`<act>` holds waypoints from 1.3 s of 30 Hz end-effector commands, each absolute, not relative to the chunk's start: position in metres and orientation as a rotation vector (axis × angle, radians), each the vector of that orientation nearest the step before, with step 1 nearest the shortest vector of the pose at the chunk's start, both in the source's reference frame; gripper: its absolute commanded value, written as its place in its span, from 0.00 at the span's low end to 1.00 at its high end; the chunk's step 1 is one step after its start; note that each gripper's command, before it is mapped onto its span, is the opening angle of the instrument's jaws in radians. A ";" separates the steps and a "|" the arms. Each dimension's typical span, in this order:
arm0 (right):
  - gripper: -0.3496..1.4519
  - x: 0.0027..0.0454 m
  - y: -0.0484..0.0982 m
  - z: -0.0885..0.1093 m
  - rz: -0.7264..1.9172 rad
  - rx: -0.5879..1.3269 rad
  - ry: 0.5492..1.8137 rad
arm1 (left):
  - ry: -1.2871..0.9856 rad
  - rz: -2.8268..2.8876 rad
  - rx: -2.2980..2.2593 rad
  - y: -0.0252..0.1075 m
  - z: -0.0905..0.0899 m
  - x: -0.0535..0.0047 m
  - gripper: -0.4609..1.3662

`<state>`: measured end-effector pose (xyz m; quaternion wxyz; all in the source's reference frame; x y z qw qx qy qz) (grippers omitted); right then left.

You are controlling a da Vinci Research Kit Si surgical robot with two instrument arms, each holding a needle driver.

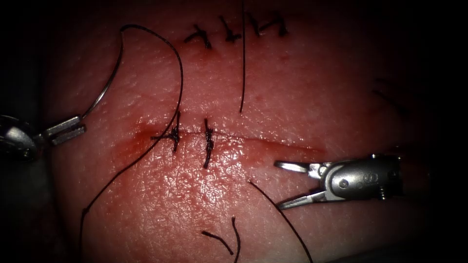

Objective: Wound Closure
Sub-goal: Pull suture through incision until only a short tail is left

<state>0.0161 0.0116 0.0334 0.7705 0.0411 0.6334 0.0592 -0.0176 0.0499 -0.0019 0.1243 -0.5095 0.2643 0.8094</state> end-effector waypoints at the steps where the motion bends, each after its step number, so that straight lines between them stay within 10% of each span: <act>1: 0.91 0.0161 0.012 0.033 0.121 0.098 1.376 | 0.762 2.364 -1.490 0.050 -0.002 -0.0176 0.06; 10: 0.75 0.0179 0.011 0.034 0.074 0.124 1.361 | 0.761 2.365 -1.494 0.050 -0.002 -0.0174 0.06; 11: 0.61 0.0180 0.011 0.034 0.058 0.140 1.363 | 0.761 2.365 -1.494 0.050 -0.002 -0.0173 0.06; 13: 0.00 0.0180 0.011 0.034 0.022 0.174 1.369 | 0.760 2.365 -1.498 0.050 -0.002 -0.0173 0.06; 39: 0.00 0.0187 0.006 0.028 -0.181 0.159 1.344 | 0.758 2.357 -1.498 0.050 -0.001 -0.0173 0.06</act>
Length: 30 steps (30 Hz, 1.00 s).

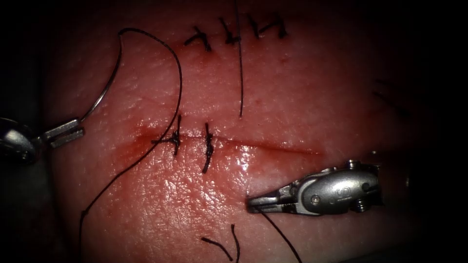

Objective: Wound Closure
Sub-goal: Pull suture through incision until only a short tail is left

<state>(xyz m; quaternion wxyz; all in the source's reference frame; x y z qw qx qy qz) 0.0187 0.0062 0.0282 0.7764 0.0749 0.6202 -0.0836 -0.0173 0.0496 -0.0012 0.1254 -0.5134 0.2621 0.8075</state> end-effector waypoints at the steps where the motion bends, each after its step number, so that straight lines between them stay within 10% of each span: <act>1: 0.00 0.0187 0.006 0.028 -0.190 0.165 1.346 | 0.758 2.357 -1.498 0.050 -0.001 -0.0173 0.06; 30: 0.00 0.0184 -0.004 0.024 -0.330 0.328 1.377 | 0.759 2.354 -1.499 0.050 -0.001 -0.0173 0.06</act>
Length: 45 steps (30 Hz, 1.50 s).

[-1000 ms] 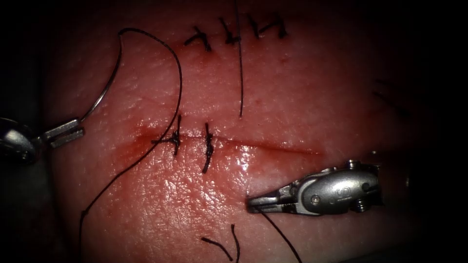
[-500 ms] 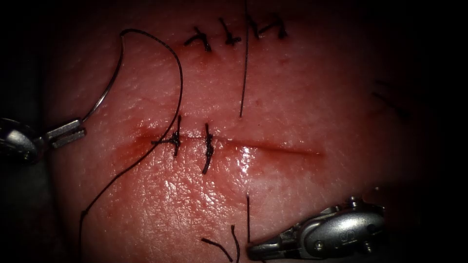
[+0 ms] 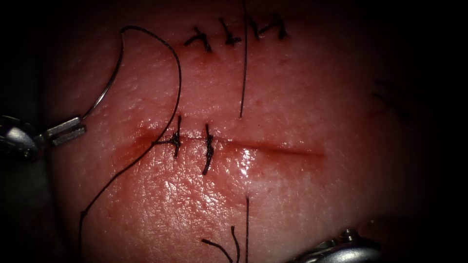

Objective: Wound Closure
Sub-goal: Pull suture through incision until only a short tail is left

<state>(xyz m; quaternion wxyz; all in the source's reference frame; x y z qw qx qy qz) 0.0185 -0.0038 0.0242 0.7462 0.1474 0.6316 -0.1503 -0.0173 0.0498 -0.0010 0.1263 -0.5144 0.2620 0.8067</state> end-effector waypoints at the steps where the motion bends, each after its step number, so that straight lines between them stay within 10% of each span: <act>1: 0.00 0.0185 -0.004 0.024 -0.339 0.333 1.378 | 0.760 2.354 -1.499 0.050 -0.001 -0.0173 0.06; 8: 0.00 0.0185 -0.005 0.023 -0.311 0.393 1.367 | 0.759 2.354 -1.500 0.050 -0.001 -0.0172 0.06; 12: 0.62 0.0176 -0.004 0.023 -0.251 0.414 1.370 | 0.759 2.354 -1.500 0.050 -0.001 -0.0172 0.06; 15: 0.84 0.0162 -0.004 0.024 -0.189 0.412 1.343 | 0.760 2.354 -1.495 0.050 -0.001 -0.0170 0.06; 45: 0.77 0.0017 0.009 0.025 0.176 0.104 1.346 | 0.768 2.364 -1.475 0.050 -0.001 -0.0174 0.06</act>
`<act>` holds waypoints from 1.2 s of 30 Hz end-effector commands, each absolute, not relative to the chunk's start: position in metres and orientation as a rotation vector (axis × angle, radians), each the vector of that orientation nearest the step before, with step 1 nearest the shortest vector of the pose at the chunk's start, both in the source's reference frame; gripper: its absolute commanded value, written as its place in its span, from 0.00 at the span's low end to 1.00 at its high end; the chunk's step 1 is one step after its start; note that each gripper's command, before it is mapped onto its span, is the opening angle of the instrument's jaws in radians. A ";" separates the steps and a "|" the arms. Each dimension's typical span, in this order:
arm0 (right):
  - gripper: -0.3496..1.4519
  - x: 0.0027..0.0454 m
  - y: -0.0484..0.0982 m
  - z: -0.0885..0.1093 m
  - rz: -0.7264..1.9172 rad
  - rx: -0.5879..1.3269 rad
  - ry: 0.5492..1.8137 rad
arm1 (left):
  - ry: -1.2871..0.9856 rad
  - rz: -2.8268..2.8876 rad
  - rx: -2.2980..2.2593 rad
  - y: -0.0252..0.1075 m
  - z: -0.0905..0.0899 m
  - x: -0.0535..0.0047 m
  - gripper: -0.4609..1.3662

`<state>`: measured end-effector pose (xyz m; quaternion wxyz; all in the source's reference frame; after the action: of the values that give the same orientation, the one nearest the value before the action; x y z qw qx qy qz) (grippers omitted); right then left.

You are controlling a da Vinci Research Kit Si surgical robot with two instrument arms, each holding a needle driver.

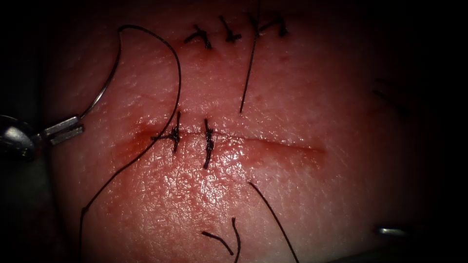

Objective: Wound Closure
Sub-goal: Pull suture through incision until only a short tail is left

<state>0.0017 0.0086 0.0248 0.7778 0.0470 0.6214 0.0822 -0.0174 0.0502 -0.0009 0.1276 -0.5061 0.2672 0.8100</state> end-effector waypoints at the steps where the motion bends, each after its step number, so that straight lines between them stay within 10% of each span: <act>1: 0.77 0.0019 0.009 0.025 0.176 0.104 1.347 | 0.771 2.361 -1.476 0.050 -0.001 -0.0174 0.06; 36: 0.50 0.0178 0.012 0.034 0.071 0.116 1.422 | 0.771 2.330 -1.494 0.050 -0.002 -0.0167 0.06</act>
<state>0.0181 0.0123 0.0337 0.7553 0.0547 0.6524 0.0310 -0.0167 0.0497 -0.0014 0.1354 -0.5146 0.2678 0.8032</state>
